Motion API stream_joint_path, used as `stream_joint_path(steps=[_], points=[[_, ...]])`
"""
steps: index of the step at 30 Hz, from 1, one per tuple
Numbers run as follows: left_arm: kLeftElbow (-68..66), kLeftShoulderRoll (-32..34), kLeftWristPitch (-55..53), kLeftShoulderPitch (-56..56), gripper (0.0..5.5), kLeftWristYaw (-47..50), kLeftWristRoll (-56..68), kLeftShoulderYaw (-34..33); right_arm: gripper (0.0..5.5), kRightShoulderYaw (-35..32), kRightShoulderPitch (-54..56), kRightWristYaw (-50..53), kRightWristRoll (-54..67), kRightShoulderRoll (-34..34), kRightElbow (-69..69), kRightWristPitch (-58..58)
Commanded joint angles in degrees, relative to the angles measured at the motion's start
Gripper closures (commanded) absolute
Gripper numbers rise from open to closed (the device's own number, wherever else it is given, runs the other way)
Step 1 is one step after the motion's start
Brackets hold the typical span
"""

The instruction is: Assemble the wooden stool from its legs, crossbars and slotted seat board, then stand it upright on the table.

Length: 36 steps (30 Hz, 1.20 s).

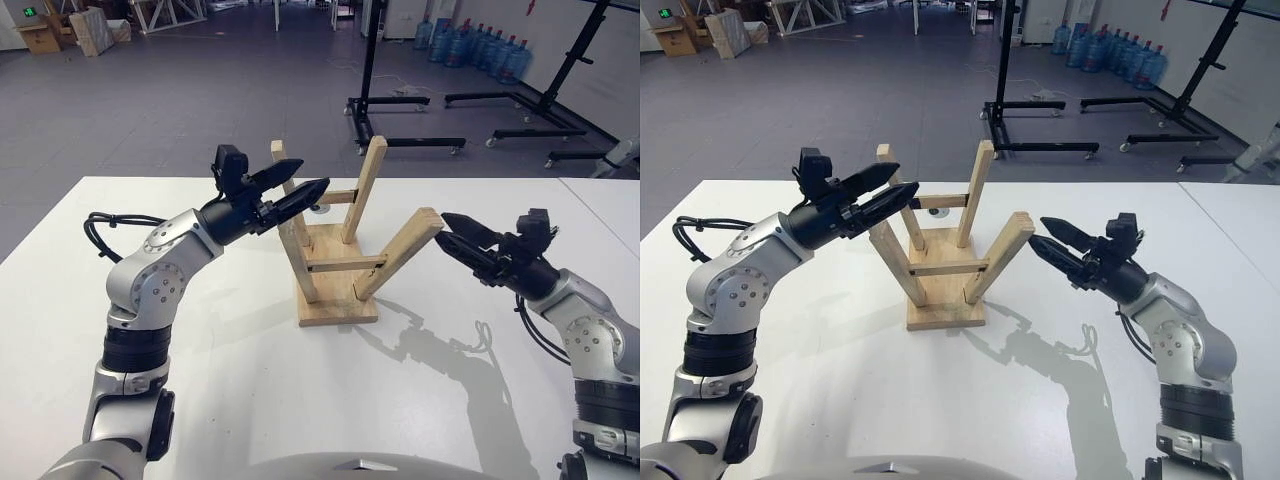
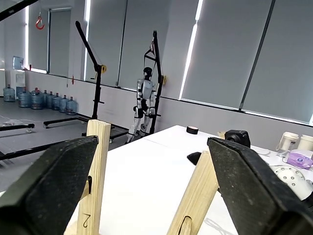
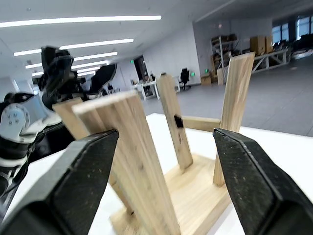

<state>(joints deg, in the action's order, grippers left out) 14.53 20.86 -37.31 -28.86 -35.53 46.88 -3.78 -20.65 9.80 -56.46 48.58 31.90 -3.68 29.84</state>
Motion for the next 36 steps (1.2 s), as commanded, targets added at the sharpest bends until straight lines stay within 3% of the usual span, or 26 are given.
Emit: stream_joint_path(steps=[1,5,10,13,16,19,31,36], points=[[0.27,0.57,-0.48,-3.38,1.42,0.37,0.62,-1.64,1.93,-2.79,3.58,3.93,1.13,-1.22,-0.35,-2.11],[2.13,0.72,-1.30,-3.28,1.42,0.23,0.59,-1.43,1.93,-5.57,10.88,9.59,5.26,-2.93,-2.11,-3.00],[5.47,-0.47,-2.73,-1.78,1.42,0.90,1.44,0.09,1.93,-3.82,21.17,20.30,9.54,-6.96,-6.07,-1.82],[3.37,-2.32,-3.09,0.89,1.42,1.56,0.15,2.82,1.93,5.45,18.59,19.85,7.85,-9.55,-11.26,1.02],[-0.98,-3.68,-2.29,3.70,1.42,1.35,-3.10,6.47,1.93,17.36,11.90,17.60,-1.55,-8.79,-7.17,2.71],[-2.80,-3.93,-1.43,4.78,1.42,0.98,-4.35,7.67,1.93,20.57,8.78,16.20,-4.03,-9.49,-4.71,2.83],[-0.20,-5.93,0.99,0.59,1.42,5.42,-3.21,4.62,1.93,12.67,14.46,23.32,2.14,-12.42,-9.92,1.63],[5.87,-4.38,0.25,-1.15,1.42,8.43,-0.76,0.45,1.93,3.66,21.91,30.23,10.39,-9.38,-16.38,1.95]])
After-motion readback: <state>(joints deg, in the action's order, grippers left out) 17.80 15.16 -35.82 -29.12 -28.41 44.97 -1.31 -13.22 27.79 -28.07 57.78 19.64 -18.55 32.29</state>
